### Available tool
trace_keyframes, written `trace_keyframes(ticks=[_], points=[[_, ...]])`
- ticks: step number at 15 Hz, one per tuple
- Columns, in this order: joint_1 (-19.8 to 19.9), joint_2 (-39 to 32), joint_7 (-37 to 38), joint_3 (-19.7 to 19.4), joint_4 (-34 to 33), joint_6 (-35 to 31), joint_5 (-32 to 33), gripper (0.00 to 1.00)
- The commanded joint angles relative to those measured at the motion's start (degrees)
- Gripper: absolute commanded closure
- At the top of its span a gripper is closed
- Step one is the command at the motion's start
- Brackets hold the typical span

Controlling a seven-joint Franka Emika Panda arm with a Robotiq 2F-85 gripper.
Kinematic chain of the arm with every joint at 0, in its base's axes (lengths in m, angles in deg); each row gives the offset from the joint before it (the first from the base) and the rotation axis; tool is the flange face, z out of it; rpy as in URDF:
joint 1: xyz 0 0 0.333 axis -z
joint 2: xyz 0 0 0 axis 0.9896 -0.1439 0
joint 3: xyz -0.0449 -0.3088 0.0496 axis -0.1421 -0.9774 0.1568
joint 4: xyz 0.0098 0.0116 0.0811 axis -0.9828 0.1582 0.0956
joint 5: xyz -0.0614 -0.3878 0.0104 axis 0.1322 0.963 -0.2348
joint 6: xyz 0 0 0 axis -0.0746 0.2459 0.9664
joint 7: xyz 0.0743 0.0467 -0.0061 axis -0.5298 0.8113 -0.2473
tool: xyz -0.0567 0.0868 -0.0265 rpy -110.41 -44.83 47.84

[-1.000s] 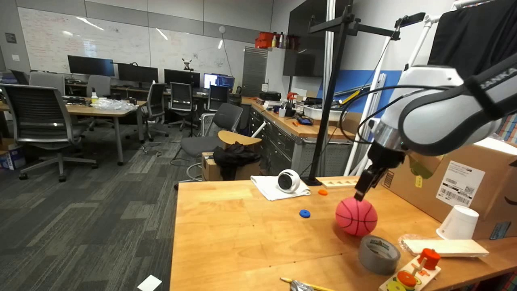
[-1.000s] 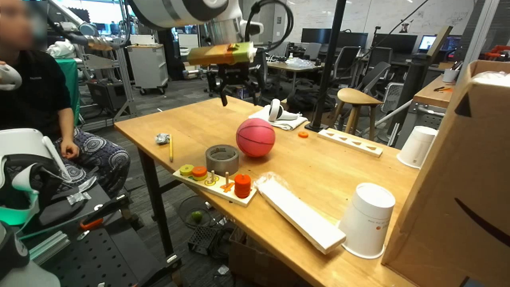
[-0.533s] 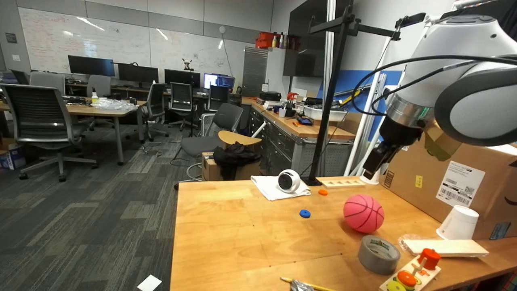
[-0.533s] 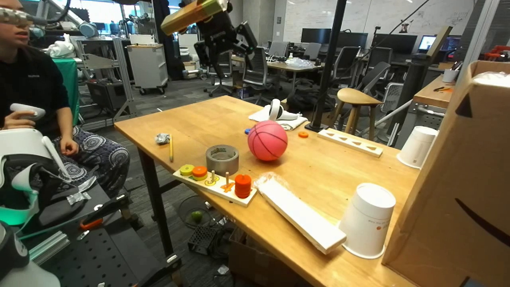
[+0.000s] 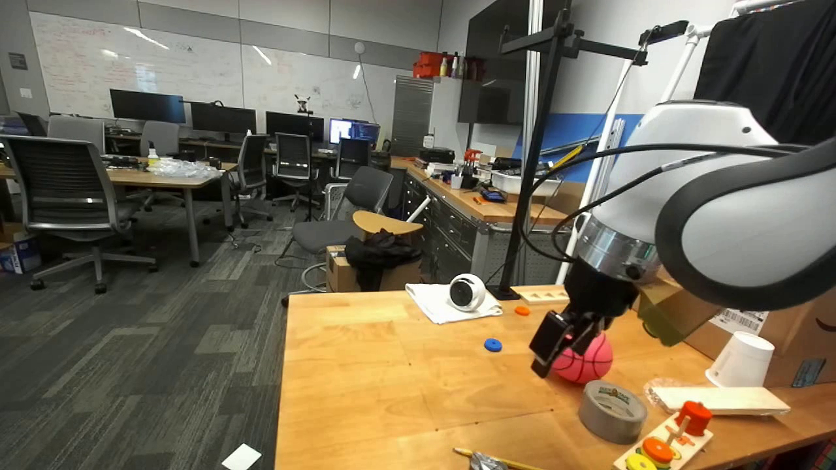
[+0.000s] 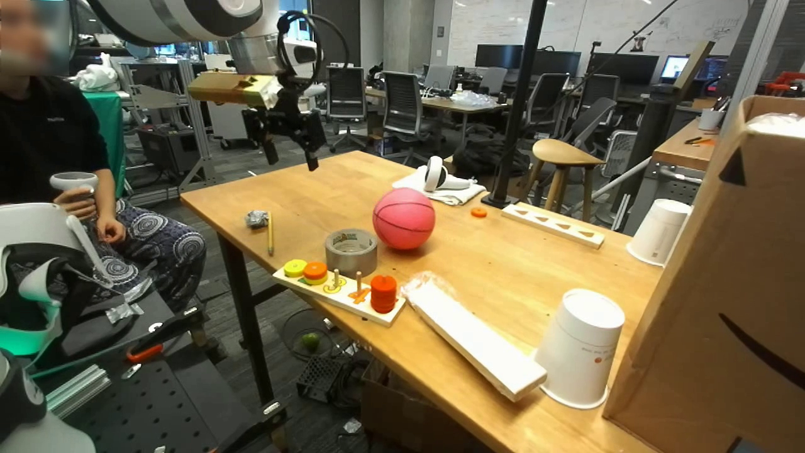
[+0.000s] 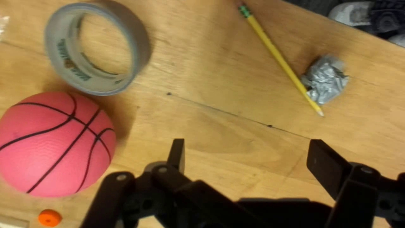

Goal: Push the basketball between the two cups

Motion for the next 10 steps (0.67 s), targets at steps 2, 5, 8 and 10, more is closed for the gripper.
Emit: trace_keyframes(ticks=[2,5,8,10], points=[[-6.09,-5.73,-7.83,0.27,-1.73,-7.12,-15.51,0.0],[-8.83,-8.84,-15.76,0.89,-3.09,-10.14,-24.57,0.0],[-10.02,-11.61,-25.84,1.96,-5.44,-9.99,-35.1,0.0],[-9.48,-13.25,-31.71,3.31,-7.53,-8.98,-40.51,0.0]])
